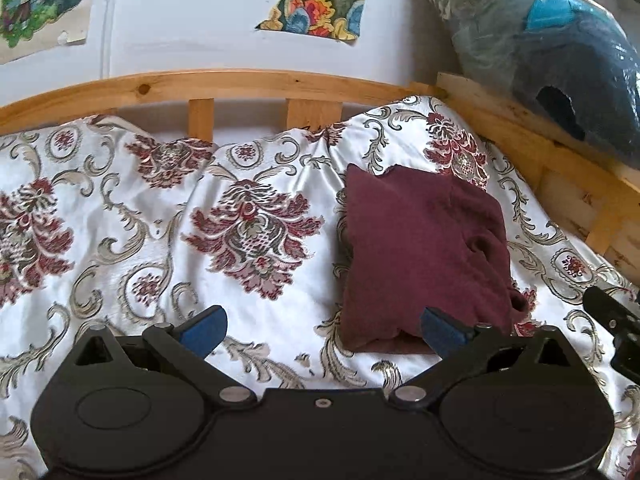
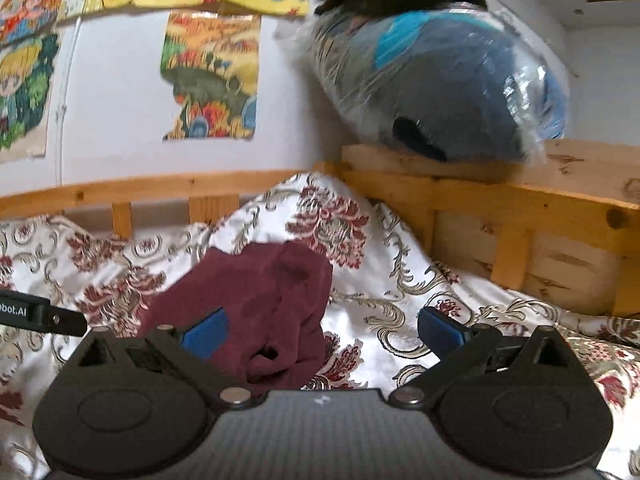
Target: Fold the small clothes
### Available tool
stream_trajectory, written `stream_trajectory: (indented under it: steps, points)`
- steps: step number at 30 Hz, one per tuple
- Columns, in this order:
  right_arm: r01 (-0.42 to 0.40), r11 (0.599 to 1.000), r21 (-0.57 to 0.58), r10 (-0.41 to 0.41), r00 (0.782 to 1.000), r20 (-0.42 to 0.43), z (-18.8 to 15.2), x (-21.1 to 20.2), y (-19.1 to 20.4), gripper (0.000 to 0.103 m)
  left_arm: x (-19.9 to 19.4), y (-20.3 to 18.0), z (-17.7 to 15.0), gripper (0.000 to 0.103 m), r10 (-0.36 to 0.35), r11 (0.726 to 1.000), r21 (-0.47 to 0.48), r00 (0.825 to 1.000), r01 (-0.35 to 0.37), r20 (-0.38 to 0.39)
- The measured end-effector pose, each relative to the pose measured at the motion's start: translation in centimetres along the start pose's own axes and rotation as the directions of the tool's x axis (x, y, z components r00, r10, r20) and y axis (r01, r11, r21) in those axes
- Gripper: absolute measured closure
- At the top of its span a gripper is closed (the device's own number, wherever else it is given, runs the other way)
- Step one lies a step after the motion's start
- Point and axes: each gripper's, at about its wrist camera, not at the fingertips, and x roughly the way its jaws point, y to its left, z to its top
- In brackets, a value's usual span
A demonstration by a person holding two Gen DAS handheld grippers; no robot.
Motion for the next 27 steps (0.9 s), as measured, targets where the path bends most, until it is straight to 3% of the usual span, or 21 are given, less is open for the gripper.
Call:
stream_trajectory:
  steps: [9,16,27]
  points:
    - [0.005,1.000,0.000,-0.005,0.999,0.047,0.0,-3.9,1.2,0.000,-3.2,1.5,-1.5,0.001,-0.004,1.000,0.020,1.000,0.004,0.007]
    - [-0.013,0.998,0.064,0.015,0.999,-0.028,-0.8,-5.4,2.6,0.000,-4.9,3.1,-3.6,0.001,0.037,0.999,0.023,0.999,-0.038,0.029]
    - [-0.012,1.000,-0.016,0.011,0.998,-0.058,-1.7,-5.6,4.9,0.000,-6.0,3.2,-5.5,0.001,0.057,0.991,0.115,0.993,-0.069,0.099]
